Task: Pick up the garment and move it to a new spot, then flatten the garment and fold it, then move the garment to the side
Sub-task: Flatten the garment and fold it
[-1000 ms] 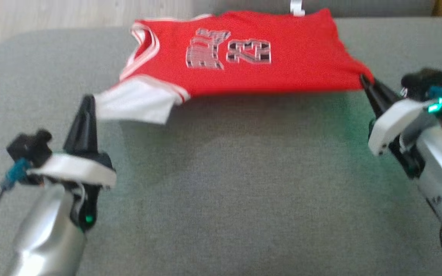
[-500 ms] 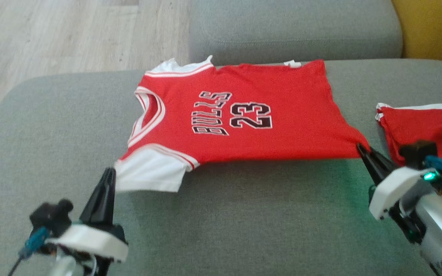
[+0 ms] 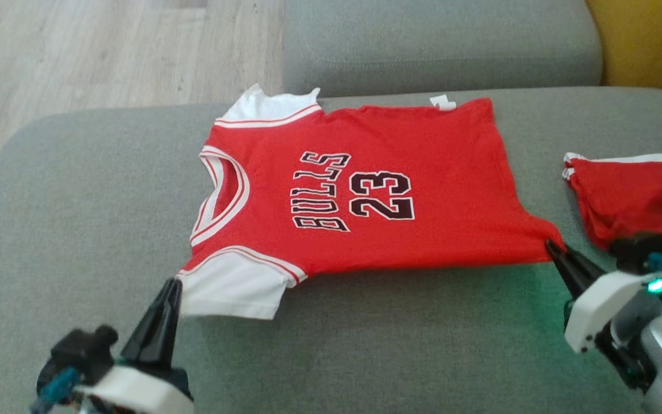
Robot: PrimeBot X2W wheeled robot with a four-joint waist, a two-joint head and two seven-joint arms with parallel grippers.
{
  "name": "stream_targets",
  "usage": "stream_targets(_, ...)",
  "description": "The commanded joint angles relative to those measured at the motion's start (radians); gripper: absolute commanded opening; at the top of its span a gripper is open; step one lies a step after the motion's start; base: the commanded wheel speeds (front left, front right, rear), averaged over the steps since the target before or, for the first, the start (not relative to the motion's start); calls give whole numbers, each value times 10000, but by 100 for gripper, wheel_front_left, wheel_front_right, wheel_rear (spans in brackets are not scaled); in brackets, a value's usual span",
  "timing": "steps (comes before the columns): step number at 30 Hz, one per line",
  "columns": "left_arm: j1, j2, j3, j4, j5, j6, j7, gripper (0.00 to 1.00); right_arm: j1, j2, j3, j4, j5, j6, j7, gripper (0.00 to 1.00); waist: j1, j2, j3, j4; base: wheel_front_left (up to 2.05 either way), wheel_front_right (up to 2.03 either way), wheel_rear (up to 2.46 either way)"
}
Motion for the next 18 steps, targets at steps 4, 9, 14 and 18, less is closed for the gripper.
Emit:
stream_targets(4, -1418, 470, 284, 88, 413, 134, 271, 0, -236, 156, -570, -625, -542, 63, 629, 0, 0, -1, 463, -40, 0, 0, 0)
stream_targets(9, -2544, 663, 61, 843, 788, -136, 638, 0, -520, 508, -1119, -949, -1102, 63, 1374, 0, 0, -1, 1059, -86, 0, 0, 0)
stream_targets(14, -3860, 762, -69, 1743, 946, -518, 1047, 0, -1081, 820, -1512, -990, -1346, 63, 1959, 0, 0, -1, 1567, -114, 0, 0, 0)
stream_targets(18, -4964, 752, -233, 2536, 1116, -836, 1304, 0, -1616, 1015, -1592, -776, -1394, 63, 2406, 0, 0, -1, 1893, -130, 0, 0, 0)
